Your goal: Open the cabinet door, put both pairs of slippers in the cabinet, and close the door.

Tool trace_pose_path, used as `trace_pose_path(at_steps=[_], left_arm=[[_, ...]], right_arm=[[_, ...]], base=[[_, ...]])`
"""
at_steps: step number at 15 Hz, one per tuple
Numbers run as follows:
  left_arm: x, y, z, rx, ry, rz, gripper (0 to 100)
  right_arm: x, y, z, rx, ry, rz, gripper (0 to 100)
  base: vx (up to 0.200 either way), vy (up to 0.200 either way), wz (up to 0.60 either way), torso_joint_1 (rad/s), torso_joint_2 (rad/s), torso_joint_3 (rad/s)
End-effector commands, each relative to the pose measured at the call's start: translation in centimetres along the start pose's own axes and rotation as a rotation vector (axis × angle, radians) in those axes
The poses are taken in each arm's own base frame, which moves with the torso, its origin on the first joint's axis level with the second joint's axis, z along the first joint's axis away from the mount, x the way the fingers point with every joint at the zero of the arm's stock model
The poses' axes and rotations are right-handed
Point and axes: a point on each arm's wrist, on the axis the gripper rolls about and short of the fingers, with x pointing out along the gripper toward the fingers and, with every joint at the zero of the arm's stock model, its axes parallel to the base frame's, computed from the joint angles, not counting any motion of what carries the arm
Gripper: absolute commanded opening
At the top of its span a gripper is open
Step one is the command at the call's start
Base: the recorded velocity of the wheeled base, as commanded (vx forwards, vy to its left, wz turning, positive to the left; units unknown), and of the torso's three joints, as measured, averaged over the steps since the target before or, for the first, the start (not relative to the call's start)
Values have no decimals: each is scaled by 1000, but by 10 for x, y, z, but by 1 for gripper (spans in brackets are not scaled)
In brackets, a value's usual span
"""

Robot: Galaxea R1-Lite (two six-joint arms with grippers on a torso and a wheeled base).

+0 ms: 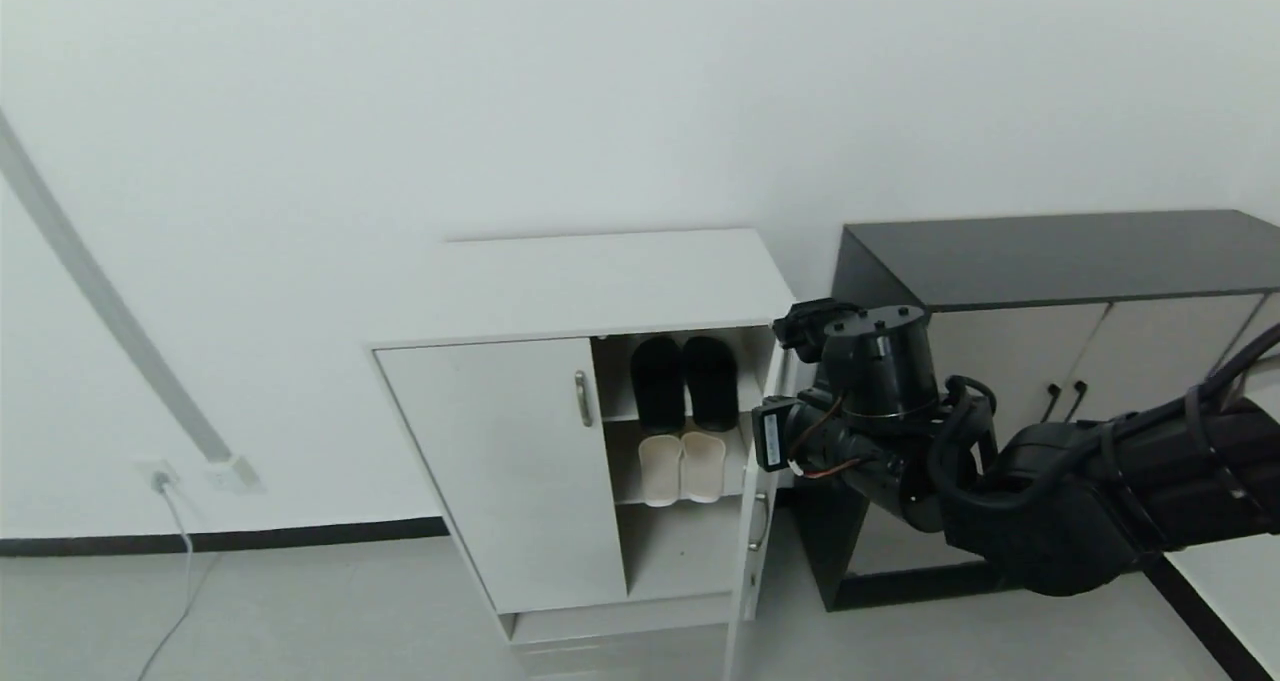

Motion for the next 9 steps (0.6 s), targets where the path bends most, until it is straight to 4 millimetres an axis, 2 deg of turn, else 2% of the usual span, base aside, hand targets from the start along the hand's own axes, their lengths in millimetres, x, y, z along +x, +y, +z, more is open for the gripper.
trace_pose_path(at_steps=[1,5,9], left_arm=[[0,0,0,-1,0,1,0],[0,0,0,-2,0,0,0],[0,0,0,-2,0,0,0]], right_arm=[[0,0,0,2,-4,1,0],[-1,-7,-3,-18,-20,-9,0],[-11,-26,-12,-101,-20,-52,0]], base=[[0,0,0,0,0,0],[0,0,0,0,0,0],[0,0,0,0,0,0]])
